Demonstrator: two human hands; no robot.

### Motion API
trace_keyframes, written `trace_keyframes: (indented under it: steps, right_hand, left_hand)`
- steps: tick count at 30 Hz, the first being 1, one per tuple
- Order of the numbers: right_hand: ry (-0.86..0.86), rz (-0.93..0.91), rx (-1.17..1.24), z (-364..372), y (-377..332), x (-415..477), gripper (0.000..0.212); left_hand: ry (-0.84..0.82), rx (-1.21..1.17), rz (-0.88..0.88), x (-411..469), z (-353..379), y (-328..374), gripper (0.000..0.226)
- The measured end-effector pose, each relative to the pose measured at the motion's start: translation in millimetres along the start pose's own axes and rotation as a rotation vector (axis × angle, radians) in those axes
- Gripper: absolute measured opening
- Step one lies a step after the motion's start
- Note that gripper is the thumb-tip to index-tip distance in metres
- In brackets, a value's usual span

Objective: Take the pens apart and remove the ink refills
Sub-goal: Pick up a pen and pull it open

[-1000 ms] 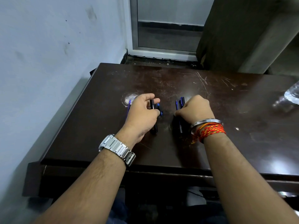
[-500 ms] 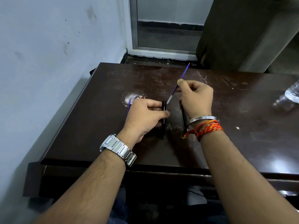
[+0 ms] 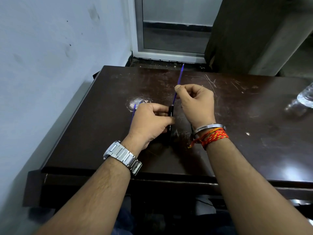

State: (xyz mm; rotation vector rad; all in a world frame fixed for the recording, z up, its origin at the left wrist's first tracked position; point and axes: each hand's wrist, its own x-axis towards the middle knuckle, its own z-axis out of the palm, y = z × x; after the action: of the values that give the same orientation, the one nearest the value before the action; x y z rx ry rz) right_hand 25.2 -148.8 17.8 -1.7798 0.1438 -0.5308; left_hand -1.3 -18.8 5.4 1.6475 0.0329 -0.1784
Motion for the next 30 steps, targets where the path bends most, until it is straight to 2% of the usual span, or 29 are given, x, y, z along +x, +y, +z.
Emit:
trace_keyframes:
  steps: [6, 9, 11, 16, 22, 25, 30]
  right_hand:
    - [-0.209, 0.012, -0.055, 3.9, 0.2, -9.4, 0.017]
    - [-0.146, 0.053, 0.036, 3.2, -0.7, -8.3, 0.035]
    - [-0.075, 0.101, 0.088, 1.4, -2.1, -5.3, 0.037]
    - [-0.087, 0.047, -0.186, 0.9, 6.1, -5.9, 0.03]
    - [-0.136, -0.03, -0.397, 5.1, 15.1, -5.8, 0.025]
    - [-0.243, 0.008, -0.5, 3.4, 17.9, -5.7, 0.006]
    - [-0.333, -0.006, -0.595, 6.1, 18.4, -11.9, 0.005]
  left_hand:
    - [0.115, -0.007, 0.07, 0.5, -1.2, 0.2, 0.018]
    - [0.189, 0.003, 0.126, 1.8, -4.4, 0.5, 0.02]
    - [0.269, -0.026, 0.151, 4.9, -7.7, -0.5, 0.021]
    - [0.443, 0.021, 0.236, 12.7, -13.4, -3.3, 0.017]
    - [0.471, 0.154, 0.348, 11.3, -17.1, -1.7, 0.02]
    - [0.466, 0.214, 0.361, 9.1, -16.9, 0.2, 0.02]
    - [0.377, 0.182, 0.267, 8.9, -14.3, -0.8, 0.018]
